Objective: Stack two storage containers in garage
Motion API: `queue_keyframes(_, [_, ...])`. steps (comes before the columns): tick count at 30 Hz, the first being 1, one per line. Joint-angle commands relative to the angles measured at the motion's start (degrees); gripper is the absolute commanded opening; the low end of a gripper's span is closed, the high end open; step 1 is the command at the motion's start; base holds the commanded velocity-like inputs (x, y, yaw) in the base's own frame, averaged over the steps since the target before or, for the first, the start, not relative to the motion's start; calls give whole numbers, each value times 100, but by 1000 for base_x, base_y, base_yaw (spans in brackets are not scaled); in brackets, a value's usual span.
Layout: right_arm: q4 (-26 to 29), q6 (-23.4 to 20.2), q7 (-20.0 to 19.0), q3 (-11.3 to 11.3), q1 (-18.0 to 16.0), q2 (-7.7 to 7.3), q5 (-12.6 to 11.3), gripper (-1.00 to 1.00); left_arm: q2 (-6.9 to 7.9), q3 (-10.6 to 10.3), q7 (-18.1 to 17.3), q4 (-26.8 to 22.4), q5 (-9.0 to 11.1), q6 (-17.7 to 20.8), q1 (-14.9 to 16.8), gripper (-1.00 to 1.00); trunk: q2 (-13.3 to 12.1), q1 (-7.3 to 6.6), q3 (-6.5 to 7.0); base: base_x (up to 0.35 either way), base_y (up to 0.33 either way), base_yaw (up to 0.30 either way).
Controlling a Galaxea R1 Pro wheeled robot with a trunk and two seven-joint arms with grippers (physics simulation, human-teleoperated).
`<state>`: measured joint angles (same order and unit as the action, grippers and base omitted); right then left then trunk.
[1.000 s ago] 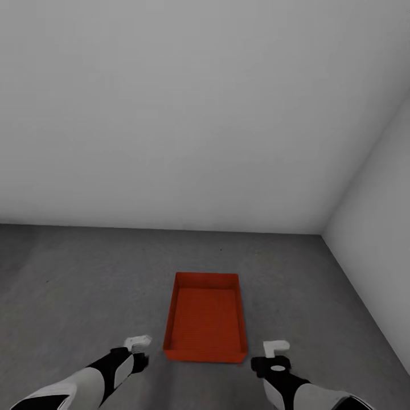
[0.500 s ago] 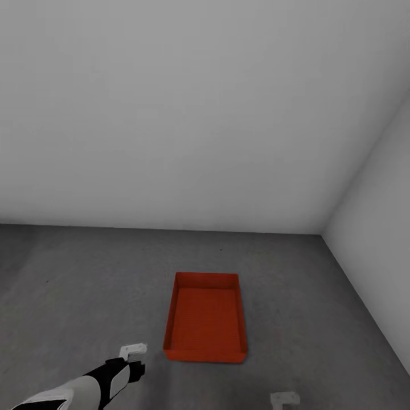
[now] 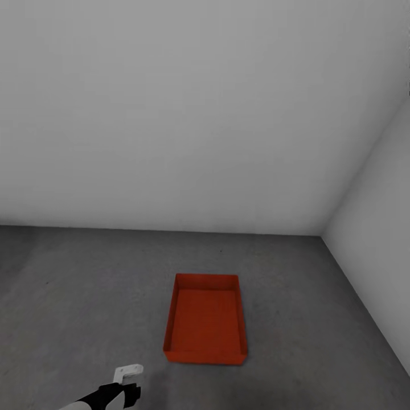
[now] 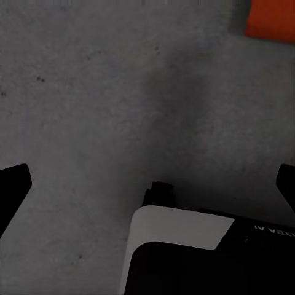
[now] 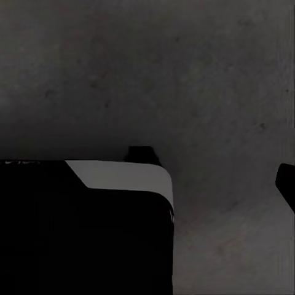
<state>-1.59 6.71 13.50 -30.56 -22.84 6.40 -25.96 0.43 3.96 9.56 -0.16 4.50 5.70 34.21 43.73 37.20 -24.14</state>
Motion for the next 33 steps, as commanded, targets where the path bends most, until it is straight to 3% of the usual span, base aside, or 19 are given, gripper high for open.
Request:
queue_keyframes(1, [-17, 34, 4, -47, -3, 17, -58, 100, 0, 35, 10, -2, 39, 16, 0, 100, 5, 1, 3, 0, 0, 0])
queue_keyframes(27, [-17, 58, 4, -41, 104, 63, -58, 100, -5, 35, 10, -1, 41, -2, -212, 100, 5, 1, 180, 0, 0, 0])
queue_keyframes(33, [-20, 58, 4, -38, 104, 43, -64, 100, 67, 35, 1, -2, 37, -7, -266, 100, 5, 1, 193, 0, 0, 0])
